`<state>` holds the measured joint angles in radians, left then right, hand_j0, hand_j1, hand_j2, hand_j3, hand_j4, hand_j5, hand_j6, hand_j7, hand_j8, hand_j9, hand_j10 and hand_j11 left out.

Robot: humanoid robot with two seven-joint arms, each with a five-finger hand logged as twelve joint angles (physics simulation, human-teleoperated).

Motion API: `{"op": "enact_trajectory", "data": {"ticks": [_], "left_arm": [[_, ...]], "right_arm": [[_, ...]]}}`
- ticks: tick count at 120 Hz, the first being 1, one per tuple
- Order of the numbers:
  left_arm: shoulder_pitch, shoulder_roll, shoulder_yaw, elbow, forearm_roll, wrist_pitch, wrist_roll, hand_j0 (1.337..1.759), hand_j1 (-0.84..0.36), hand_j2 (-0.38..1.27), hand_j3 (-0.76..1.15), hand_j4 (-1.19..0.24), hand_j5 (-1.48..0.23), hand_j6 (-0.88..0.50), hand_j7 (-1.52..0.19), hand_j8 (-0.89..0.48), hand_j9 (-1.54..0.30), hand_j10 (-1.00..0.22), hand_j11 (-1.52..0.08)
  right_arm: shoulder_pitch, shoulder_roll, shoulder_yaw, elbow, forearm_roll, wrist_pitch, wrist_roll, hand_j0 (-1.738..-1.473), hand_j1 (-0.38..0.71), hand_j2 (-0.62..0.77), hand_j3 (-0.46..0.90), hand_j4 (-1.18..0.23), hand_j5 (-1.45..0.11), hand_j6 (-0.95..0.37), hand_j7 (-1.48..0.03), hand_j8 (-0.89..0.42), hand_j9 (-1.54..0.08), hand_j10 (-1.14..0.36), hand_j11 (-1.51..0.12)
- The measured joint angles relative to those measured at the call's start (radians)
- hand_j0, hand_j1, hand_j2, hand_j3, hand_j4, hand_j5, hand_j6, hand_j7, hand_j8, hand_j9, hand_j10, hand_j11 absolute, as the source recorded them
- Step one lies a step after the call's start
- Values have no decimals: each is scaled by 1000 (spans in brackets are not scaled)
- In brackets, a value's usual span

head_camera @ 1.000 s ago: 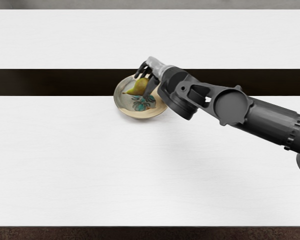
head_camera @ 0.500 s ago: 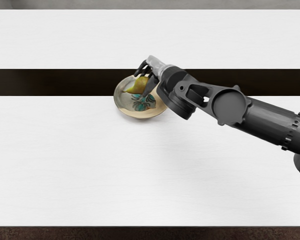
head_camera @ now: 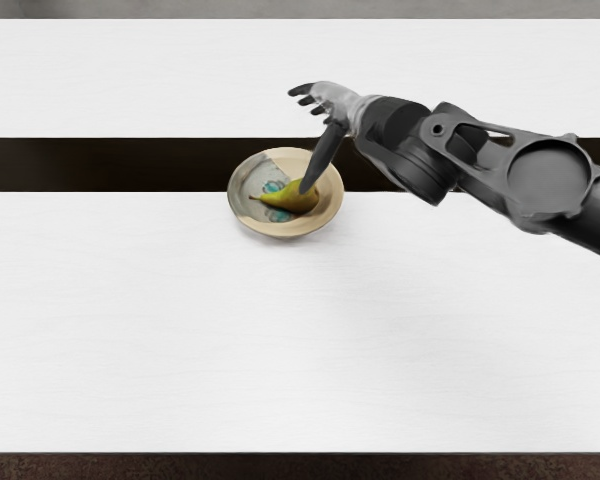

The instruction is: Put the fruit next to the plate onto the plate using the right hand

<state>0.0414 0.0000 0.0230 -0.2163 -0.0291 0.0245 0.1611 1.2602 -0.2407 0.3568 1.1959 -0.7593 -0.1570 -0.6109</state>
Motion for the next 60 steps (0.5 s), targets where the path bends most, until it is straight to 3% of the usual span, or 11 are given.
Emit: {"op": "enact_trajectory", "data": {"ticks": [9,30,48,60], "left_arm": [[0,0,0,0,0,0,0,1658,344,1,0,-4,-5,-4,-5,-4,-5,-4,-5],[8,0,3,-1,0,-6,0,1658,344,1,0,-4,-5,-4,-5,-4,-5,-4,-5],[12,0,9,-1,0,-9,1,1658,344,1,0,-4,-5,-4,-5,-4,-5,-4,-5],[12,0,10,-1,2,-9,1,1658,344,1,0,-4,-5,-4,-5,-4,-5,-4,-5]], "right_arm": [[-47,-94,116,52,116,154,0,-1658,-270,13,0,-73,-94,-66,-93,-63,-94,-72,-95],[-282,-262,476,90,309,613,0,-1658,-304,4,0,-41,-52,-39,-52,-37,-53,-40,-53],[-379,-419,560,90,459,731,0,-1658,-317,0,0,-28,-36,-27,-36,-26,-37,-28,-37],[-414,-473,576,81,500,754,0,-1658,-322,-1,0,-24,-31,-23,-31,-22,-31,-23,-31]]}}
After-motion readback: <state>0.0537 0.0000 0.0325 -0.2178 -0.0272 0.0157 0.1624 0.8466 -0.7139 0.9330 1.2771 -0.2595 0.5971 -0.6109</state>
